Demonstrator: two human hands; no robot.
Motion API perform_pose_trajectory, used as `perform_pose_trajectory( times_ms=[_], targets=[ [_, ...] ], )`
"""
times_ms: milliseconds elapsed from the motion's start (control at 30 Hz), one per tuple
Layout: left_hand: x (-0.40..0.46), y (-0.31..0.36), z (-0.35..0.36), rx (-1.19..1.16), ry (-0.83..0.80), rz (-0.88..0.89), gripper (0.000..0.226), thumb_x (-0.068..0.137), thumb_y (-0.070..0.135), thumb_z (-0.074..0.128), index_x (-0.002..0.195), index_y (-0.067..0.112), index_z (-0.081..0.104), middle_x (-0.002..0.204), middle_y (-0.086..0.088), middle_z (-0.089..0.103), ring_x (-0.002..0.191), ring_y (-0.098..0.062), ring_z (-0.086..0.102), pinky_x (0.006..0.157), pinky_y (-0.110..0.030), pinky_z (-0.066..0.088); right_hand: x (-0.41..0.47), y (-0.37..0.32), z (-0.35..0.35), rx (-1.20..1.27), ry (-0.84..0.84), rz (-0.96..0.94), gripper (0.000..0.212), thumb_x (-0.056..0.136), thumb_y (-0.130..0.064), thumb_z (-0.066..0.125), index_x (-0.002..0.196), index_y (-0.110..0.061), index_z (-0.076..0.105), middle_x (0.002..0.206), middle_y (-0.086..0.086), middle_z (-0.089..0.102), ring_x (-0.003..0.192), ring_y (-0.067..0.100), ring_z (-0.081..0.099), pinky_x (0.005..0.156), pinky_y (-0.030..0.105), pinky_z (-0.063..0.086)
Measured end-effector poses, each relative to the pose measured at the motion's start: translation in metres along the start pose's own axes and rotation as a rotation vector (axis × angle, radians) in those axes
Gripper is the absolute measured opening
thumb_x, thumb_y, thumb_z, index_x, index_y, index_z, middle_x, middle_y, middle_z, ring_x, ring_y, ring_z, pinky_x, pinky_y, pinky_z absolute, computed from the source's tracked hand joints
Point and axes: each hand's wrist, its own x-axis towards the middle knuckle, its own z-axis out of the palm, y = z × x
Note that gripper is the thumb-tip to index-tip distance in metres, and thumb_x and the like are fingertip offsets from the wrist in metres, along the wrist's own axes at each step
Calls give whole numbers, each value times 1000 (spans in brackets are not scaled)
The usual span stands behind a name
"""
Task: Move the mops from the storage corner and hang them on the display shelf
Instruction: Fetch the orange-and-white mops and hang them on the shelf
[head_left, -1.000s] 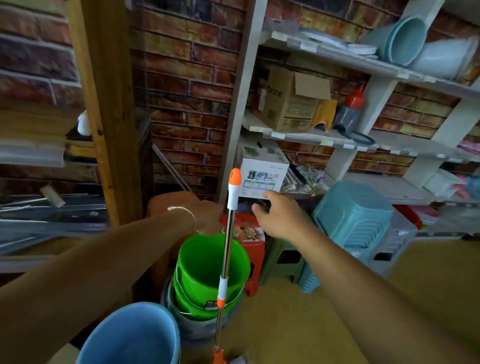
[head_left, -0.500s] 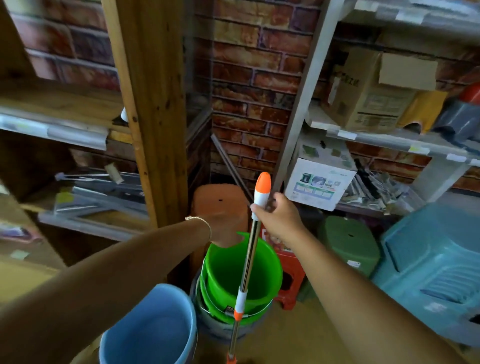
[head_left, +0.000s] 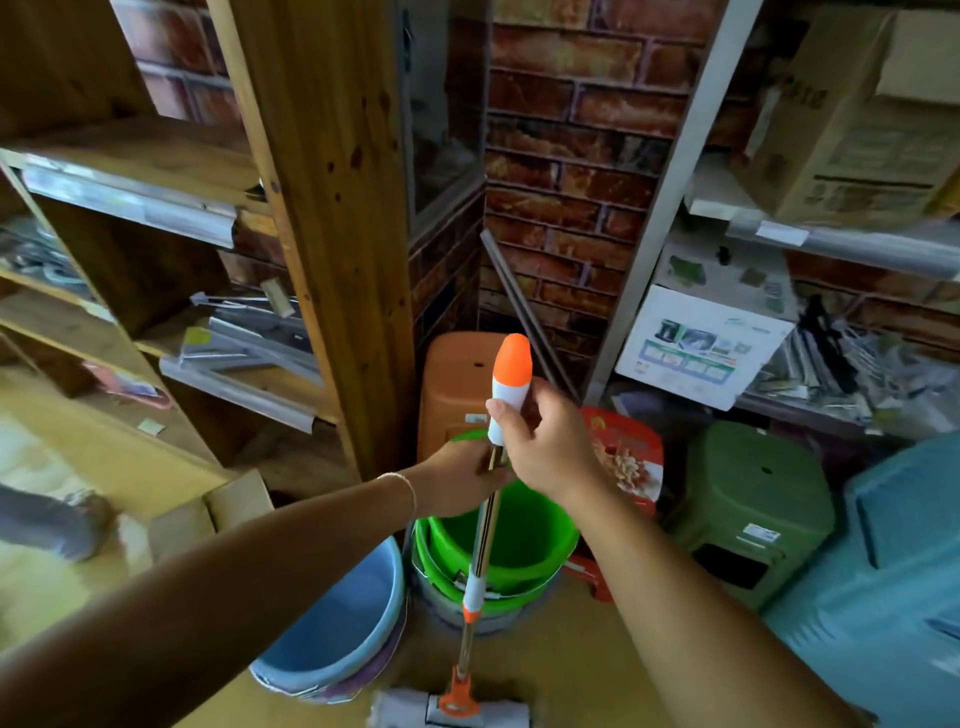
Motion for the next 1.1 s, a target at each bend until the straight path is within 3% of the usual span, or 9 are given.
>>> perform_pose_trajectory(
  times_ms=[67,133,200,300,633,733,833,1000,1100],
  targets=[
    [-5,2,5,28,5,7,21,99,26,51,100,6,56,78,-2,57,70,-19,57,59,-27,46,-9,5,1,62,1,-16,21,95,-35,63,110,-20,63,92,-13,65,83,-4,61,67,7,43],
    [-8,-1,7,33,-24,6,22,99,27,50,99,6,57,87,-13,63,76,-22,62,69,-35,52,-16,8,5,112,9,-40,21,96,-35,62,111,-20,61,97,-7,69,87,2,65,73,11,48],
    [-13,-6,6,4,-72,-3,26,99,29,50,102,5,59,94,-20,68,73,-24,67,71,-40,57,-24,10,10,139,7,-61,21,96,-36,61,111,-21,61,101,-4,72,91,6,67,78,19,53],
    [-24,-12,7,7,-103,11,28,99,30,48,106,6,61,100,-19,69,75,-25,72,72,-38,61,-38,8,16,154,43,-87,15,96,-31,62,108,-21,62,98,-7,72,91,3,67,75,13,50],
    [-73,-21,26,11,-54,68,27,96,26,51,98,1,61,93,-18,68,85,-33,66,79,-47,56,-98,-8,33,127,135,-79,38,93,-44,52,112,-14,68,97,-7,73,92,0,67,77,11,50],
    [-89,-31,31,11,-43,120,21,97,23,50,88,5,57,78,-9,61,70,-25,59,65,-35,49,-118,-20,45,128,147,-66,47,91,-51,50,112,-14,67,98,-5,73,92,2,67,76,11,49],
    [-106,-41,36,11,-25,174,17,97,23,50,86,11,57,77,-2,59,69,-18,53,65,-28,41,-137,-28,55,134,162,-69,53,88,-56,46,112,-12,66,98,-2,73,91,6,67,77,17,53],
    [-131,-54,47,-22,-23,229,35,88,35,47,90,2,59,85,-12,66,78,-27,59,72,-35,50,-166,-30,71,96,215,-90,49,91,-53,43,102,-12,66,92,4,72,87,14,68,75,25,52],
    [-147,-57,56,-17,-12,232,27,91,30,49,87,4,58,83,-11,64,76,-25,56,69,-33,46,-183,-34,74,90,211,-87,35,92,-52,42,99,-25,63,92,2,72,87,11,68,75,21,50]
  ],
)
